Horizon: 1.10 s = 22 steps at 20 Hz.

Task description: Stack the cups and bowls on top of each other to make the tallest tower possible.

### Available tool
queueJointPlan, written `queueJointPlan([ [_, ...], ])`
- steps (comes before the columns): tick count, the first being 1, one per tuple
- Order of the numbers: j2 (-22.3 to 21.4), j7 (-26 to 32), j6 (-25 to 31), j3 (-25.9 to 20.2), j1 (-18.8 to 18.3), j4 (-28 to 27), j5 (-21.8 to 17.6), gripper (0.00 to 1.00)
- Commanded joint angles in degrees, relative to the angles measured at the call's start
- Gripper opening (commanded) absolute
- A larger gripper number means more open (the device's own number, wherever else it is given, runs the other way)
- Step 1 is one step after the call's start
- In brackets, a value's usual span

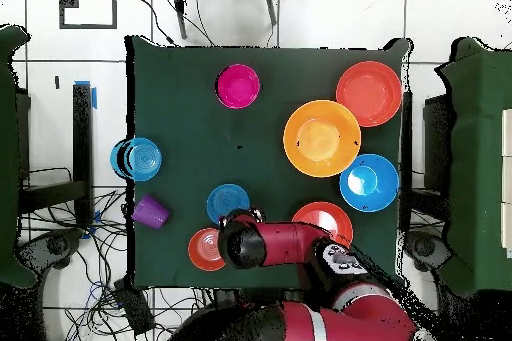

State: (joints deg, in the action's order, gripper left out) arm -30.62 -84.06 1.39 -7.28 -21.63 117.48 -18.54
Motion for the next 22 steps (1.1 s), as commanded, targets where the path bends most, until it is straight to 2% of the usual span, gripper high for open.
queueJointPlan([
  [1, 5.94, -7.37, -4.32, -1.30, 0.61, -5.61, -2.19, 1.00],
  [7, 6.80, -6.86, -6.93, -0.25, -0.52, -4.63, -4.38, 1.00],
  [12, 5.66, -7.27, -5.56, -0.58, 0.28, -4.73, -3.45, 1.00],
  [19, -2.31, -9.84, -0.99, -0.26, 2.99, -0.46, 0.47, 1.00],
  [22, -3.28, -10.07, 0.58, -0.66, 3.64, -1.34, 1.70, 1.00],
])
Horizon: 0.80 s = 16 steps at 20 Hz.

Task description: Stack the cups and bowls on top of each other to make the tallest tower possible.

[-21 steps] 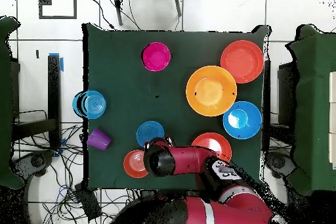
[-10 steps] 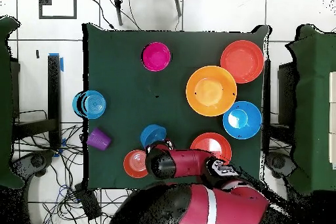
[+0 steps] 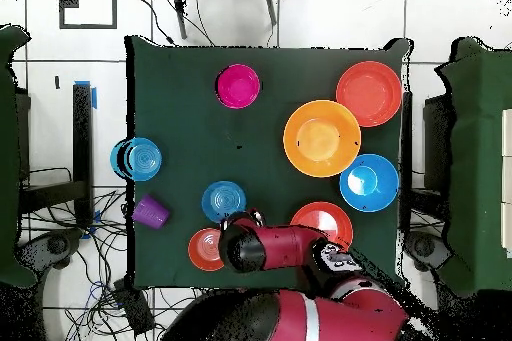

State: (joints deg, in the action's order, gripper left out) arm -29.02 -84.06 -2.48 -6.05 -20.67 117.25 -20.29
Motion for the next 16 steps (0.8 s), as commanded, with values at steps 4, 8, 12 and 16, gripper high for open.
queueJointPlan([
  [4, -3.84, -10.36, 3.43, -1.84, 3.03, -2.13, 3.83, 1.00],
  [8, -3.56, -9.47, 4.62, -3.01, 1.87, -3.15, 4.41, 1.00],
  [12, -0.98, -8.79, 3.92, -3.51, 1.42, -5.10, 4.39, 1.00],
  [16, 2.51, -9.53, 0.70, -2.85, 2.09, -6.76, 4.23, 1.00],
])
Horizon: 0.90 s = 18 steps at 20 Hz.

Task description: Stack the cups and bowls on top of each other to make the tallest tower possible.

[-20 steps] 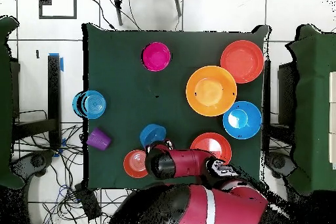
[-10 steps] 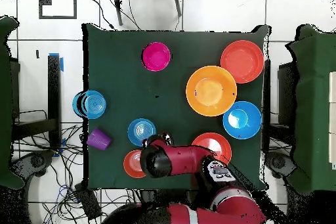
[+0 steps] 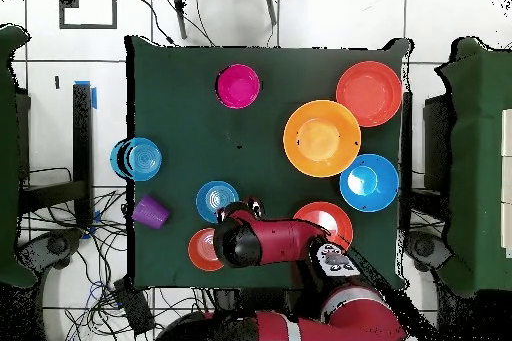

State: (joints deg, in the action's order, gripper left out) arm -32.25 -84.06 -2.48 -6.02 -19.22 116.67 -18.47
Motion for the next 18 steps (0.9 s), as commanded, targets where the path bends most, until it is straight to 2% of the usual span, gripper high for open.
queueJointPlan([
  [1, 6.41, -9.72, -0.08, -2.60, 0.78, -6.45, 2.32, 1.00],
  [8, 11.02, -9.66, -3.20, -1.77, 0.42, -8.45, 1.06, 1.00],
  [15, 11.43, -10.48, -5.85, -0.94, -0.10, -6.24, 0.14, 1.00],
  [18, 10.89, -10.06, -4.69, -1.40, -0.42, -6.59, 0.46, 1.00],
])
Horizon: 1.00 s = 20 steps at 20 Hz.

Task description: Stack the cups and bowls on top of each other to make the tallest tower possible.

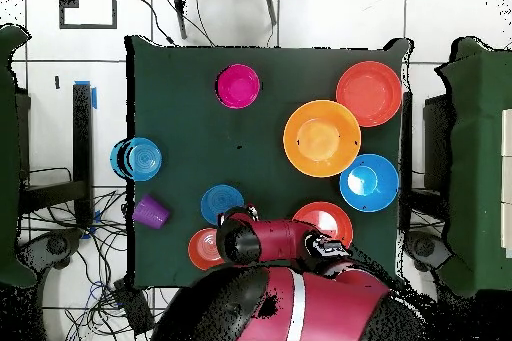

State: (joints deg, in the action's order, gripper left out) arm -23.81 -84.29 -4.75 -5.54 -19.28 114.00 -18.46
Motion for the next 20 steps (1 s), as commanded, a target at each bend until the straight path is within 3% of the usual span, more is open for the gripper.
queueJointPlan([
  [1, 2.41, -9.73, -2.30, -2.05, -0.55, -3.89, 0.39, 1.00],
  [20, 1.58, -9.34, -0.49, -2.67, -0.90, -3.68, 0.49, 1.00],
])
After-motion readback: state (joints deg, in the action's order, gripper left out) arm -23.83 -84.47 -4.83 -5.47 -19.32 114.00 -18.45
